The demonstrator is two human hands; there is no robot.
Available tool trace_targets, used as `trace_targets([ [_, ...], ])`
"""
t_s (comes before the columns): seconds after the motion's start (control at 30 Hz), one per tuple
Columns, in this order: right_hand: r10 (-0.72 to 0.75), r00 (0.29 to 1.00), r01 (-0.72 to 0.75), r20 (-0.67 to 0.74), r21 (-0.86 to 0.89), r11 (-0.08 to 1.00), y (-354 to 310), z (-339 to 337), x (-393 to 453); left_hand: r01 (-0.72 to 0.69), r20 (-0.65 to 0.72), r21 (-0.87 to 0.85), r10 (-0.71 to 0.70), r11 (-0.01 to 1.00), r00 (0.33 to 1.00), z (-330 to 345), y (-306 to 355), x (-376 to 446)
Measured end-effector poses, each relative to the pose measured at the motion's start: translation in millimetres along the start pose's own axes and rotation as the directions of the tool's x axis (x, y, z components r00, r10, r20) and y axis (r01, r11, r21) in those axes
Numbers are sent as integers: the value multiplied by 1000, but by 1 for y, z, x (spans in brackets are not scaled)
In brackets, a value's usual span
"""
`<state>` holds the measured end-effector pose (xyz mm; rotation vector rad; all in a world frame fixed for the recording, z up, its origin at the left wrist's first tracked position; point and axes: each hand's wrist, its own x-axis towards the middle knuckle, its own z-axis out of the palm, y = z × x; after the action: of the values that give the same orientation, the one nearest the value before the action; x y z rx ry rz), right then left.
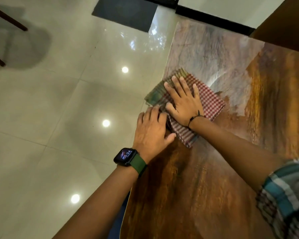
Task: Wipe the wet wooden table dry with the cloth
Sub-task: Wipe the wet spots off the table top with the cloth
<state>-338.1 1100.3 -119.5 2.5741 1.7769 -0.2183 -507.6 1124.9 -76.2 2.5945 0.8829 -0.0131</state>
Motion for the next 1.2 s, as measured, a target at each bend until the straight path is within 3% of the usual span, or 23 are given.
trace_targets([
  [0.27,146,989,-145,-6,75,987,37,-17,87,-36,92,61,31,997,995,3,4,14],
  [0.4,174,985,-173,-4,44,984,27,-18,91,-53,112,145,37,988,993,-2,2,11],
  [0.6,-9,1000,10,30,-57,998,-5,0,-13,-15,96,107,5,994,995,-4,13,10],
  [0.73,-99,995,99,32,-22,995,20,-4,5,-21,94,112,11,993,996,-3,11,11],
  [0.87,54,998,-54,-13,29,998,41,-12,57,-20,103,94,10,995,995,-1,10,11],
  [1.0,159,987,-158,-28,30,987,21,-10,62,-3,125,94,-9,996,992,-2,13,9],
  [1.2,-168,986,168,-3,-30,985,-3,-2,26,-3,118,174,-18,985,993,1,19,10],
])
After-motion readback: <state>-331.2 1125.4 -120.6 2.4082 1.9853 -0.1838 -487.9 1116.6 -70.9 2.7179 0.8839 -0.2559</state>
